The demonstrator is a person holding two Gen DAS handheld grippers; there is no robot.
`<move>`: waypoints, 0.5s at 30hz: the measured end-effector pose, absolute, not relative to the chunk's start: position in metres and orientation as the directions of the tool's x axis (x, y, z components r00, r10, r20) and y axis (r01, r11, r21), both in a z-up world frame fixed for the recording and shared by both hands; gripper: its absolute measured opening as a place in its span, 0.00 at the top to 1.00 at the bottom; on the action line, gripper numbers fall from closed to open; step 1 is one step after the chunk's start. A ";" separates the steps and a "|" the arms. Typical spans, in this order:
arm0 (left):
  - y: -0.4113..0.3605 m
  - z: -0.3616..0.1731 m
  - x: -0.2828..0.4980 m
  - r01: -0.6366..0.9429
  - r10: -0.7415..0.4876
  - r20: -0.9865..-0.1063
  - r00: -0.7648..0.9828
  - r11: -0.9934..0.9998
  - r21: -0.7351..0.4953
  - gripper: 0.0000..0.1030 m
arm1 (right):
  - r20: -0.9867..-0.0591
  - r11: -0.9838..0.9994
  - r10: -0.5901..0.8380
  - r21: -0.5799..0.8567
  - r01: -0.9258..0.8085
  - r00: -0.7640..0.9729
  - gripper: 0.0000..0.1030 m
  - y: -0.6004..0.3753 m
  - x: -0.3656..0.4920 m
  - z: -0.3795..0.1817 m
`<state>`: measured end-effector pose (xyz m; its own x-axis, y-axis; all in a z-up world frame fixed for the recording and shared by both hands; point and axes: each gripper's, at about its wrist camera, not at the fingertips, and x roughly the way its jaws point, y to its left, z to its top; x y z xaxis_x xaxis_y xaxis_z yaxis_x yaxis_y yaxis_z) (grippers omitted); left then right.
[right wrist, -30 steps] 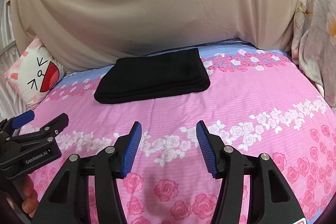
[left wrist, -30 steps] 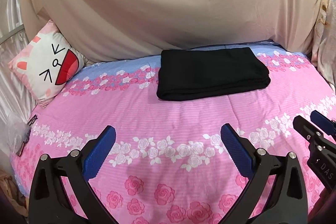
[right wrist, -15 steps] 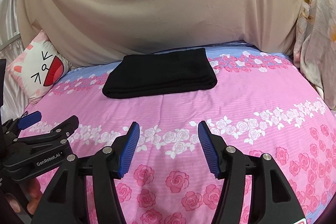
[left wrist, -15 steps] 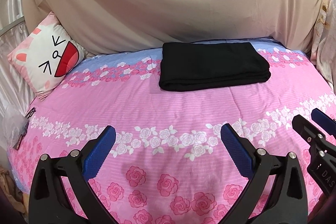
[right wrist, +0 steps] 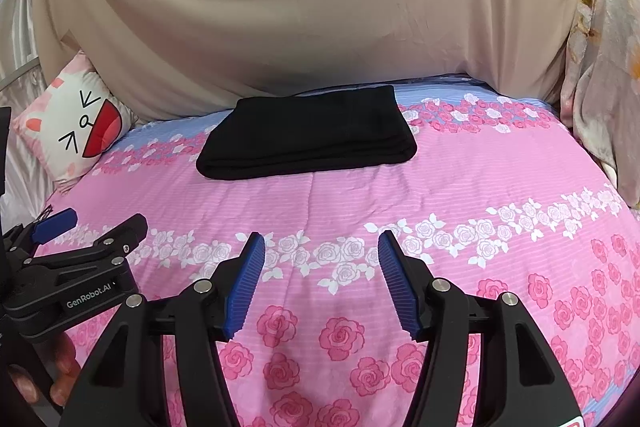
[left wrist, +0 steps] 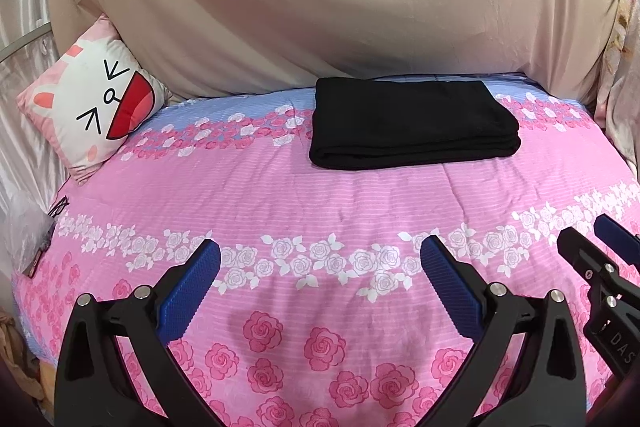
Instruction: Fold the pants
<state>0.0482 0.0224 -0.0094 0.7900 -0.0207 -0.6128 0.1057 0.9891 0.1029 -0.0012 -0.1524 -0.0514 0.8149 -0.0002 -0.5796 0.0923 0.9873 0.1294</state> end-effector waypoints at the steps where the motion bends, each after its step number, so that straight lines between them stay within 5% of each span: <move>1: 0.023 -0.009 0.048 0.102 -0.019 -0.611 0.791 0.989 0.103 0.05 | -0.580 0.988 0.001 0.129 0.090 0.814 0.44 -0.153 0.000 -0.051; 15: 0.021 -0.005 0.049 0.111 -0.033 -0.596 0.803 0.989 0.095 0.05 | -0.582 0.989 0.006 0.126 0.083 0.813 0.44 -0.153 0.002 -0.052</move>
